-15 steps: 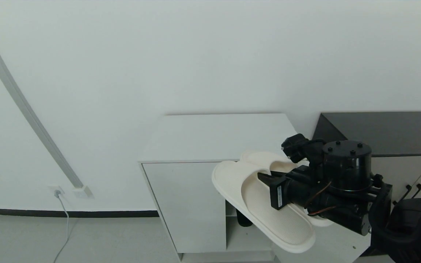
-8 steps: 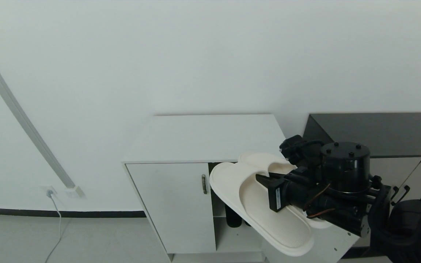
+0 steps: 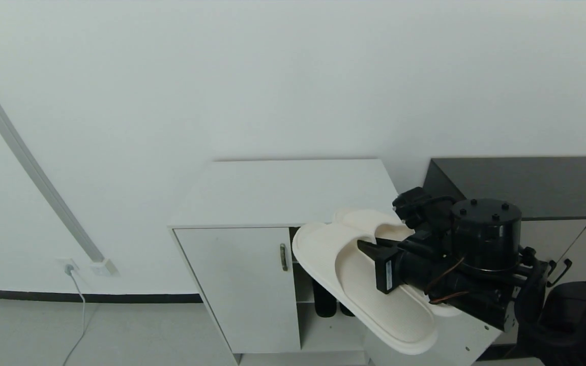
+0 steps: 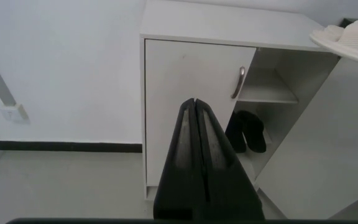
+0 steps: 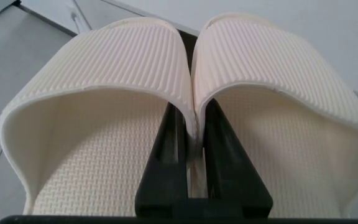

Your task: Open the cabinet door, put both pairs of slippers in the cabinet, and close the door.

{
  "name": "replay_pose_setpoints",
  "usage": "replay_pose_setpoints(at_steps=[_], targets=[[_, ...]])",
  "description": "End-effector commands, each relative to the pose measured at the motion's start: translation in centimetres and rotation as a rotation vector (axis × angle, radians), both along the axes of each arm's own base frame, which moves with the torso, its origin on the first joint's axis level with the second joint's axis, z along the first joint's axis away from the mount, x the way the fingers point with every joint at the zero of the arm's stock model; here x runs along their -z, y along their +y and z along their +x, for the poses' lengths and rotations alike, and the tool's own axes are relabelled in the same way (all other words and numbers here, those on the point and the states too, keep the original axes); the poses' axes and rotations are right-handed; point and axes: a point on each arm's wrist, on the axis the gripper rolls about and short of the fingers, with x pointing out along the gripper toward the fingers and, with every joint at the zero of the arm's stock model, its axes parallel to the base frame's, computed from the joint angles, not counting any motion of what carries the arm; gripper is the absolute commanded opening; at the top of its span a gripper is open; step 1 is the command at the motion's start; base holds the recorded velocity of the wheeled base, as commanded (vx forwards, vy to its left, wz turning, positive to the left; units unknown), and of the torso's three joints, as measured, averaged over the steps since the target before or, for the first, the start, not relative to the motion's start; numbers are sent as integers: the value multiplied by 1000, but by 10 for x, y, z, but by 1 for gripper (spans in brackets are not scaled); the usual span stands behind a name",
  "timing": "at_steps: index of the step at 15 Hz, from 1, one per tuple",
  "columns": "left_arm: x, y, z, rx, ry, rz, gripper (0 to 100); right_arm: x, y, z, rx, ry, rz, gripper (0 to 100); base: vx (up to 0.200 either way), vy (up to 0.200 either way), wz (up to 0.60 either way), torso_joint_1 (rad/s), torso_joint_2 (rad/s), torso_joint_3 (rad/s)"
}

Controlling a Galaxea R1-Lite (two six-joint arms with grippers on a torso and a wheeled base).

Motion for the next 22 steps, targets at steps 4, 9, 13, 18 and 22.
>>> replay_pose_setpoints(at_steps=[4,9,13,18,22], targets=[[0,0,0,-2,0,-2,0,8,3,-3,-20,5,-25,0,0,0,0,0,0,0],[0,0,0,0,0,0,0,10,5,-7,-33,-15,-8,0,0,0,0,-100,224,127],[0,0,0,1,0,0,0,13,6,-6,-33,-13,-10,0,0,0,0,-165,372,209],[0,0,0,1,0,0,0,16,7,-6,-34,-6,-17,0,0,0,0,-199,461,261],[0,0,0,1,0,0,0,18,7,-6,-35,-1,-21,0,0,0,0,-226,551,320]])
